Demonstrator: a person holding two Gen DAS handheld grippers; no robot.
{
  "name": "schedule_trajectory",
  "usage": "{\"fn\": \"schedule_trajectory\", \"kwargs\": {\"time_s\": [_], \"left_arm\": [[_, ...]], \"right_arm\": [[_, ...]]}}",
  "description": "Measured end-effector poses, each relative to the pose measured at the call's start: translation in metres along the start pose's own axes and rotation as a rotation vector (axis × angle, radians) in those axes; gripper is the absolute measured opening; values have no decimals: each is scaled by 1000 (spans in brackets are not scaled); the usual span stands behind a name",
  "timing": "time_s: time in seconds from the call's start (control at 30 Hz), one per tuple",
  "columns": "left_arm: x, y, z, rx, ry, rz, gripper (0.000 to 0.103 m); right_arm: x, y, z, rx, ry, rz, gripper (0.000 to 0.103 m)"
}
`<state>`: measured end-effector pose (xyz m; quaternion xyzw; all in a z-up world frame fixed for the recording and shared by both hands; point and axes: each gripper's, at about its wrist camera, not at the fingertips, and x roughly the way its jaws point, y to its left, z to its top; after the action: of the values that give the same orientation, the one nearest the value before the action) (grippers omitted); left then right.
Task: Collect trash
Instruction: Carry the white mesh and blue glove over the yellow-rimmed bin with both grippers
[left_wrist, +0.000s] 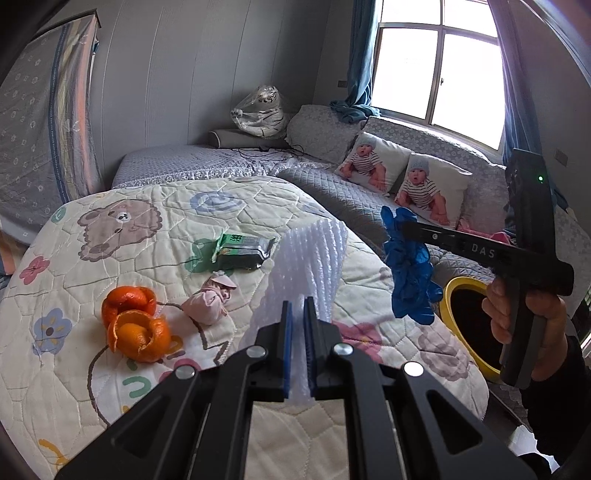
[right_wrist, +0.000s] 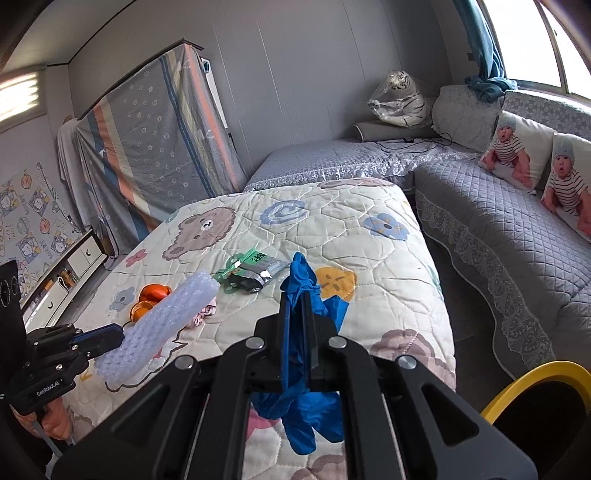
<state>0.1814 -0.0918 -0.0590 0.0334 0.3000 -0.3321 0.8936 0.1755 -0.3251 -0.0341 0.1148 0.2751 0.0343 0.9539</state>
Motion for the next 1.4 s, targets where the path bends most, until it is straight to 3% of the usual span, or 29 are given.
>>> {"fn": "schedule_trajectory", "kwargs": {"time_s": [0.43, 1.0, 1.4], "left_arm": [[30, -62, 17, 70, 14, -125, 6], [87, -188, 33, 201, 68, -335, 6], [123, -236, 24, 228, 137, -381, 6]], "right_arm": [[-55, -62, -12, 46, -62, -144, 5], [-129, -151, -61, 177, -87, -367, 5], [-148, -186, -96, 262, -59, -432, 5]]}}
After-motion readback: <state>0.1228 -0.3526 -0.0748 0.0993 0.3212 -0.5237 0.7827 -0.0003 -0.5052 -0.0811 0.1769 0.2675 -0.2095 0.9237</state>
